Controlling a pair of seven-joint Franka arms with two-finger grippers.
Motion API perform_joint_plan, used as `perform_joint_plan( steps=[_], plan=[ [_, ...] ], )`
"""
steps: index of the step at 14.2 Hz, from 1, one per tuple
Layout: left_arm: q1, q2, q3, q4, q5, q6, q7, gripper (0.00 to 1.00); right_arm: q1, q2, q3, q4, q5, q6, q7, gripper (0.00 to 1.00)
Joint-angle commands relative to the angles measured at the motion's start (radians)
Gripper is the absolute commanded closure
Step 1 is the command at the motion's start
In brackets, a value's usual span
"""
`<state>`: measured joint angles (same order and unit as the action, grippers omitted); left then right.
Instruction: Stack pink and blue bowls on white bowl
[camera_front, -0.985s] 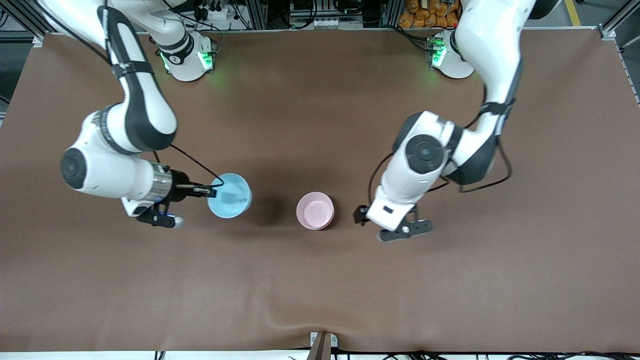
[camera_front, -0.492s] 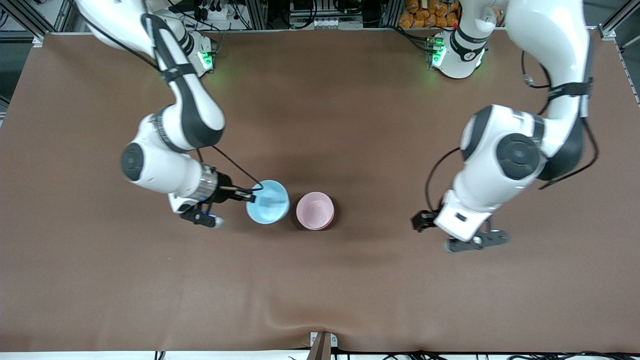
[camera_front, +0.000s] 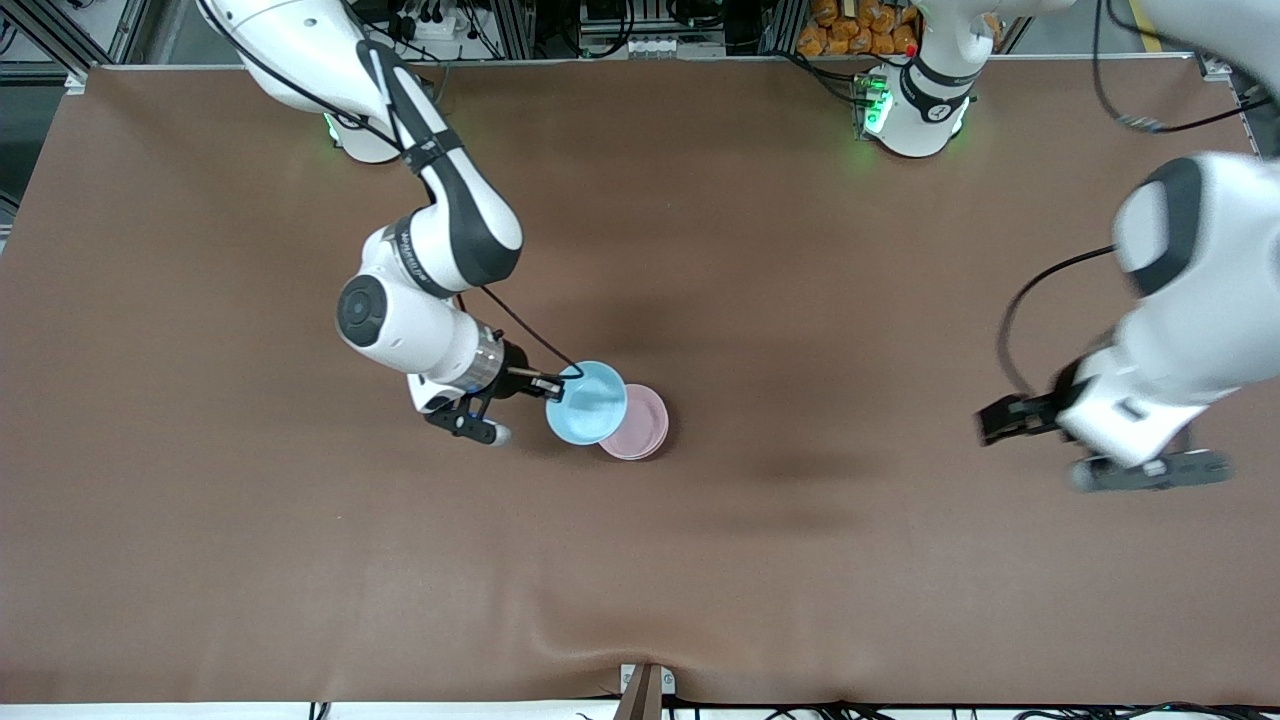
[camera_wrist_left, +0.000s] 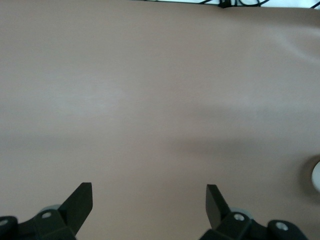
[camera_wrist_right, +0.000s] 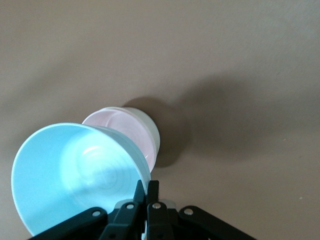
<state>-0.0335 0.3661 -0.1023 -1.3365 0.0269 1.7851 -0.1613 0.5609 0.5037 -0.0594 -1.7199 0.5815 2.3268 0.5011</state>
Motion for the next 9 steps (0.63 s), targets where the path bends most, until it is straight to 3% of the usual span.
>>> perform_joint_plan(
  steps=[1,6,9],
  plan=[
    [0.035,-0.079,-0.014,-0.023,0.007,-0.079,0.031,0.0,0.028,-0.004,-0.01,0.0,0.031,0.02,0.031,1.0],
    [0.037,-0.231,0.036,-0.024,0.001,-0.303,0.078,0.0,0.06,0.039,-0.01,-0.003,0.031,0.083,0.031,1.0],
    [0.037,-0.314,0.038,-0.045,-0.002,-0.36,0.089,0.0,0.076,0.058,-0.011,-0.003,0.031,0.095,0.033,1.0]
  ],
)
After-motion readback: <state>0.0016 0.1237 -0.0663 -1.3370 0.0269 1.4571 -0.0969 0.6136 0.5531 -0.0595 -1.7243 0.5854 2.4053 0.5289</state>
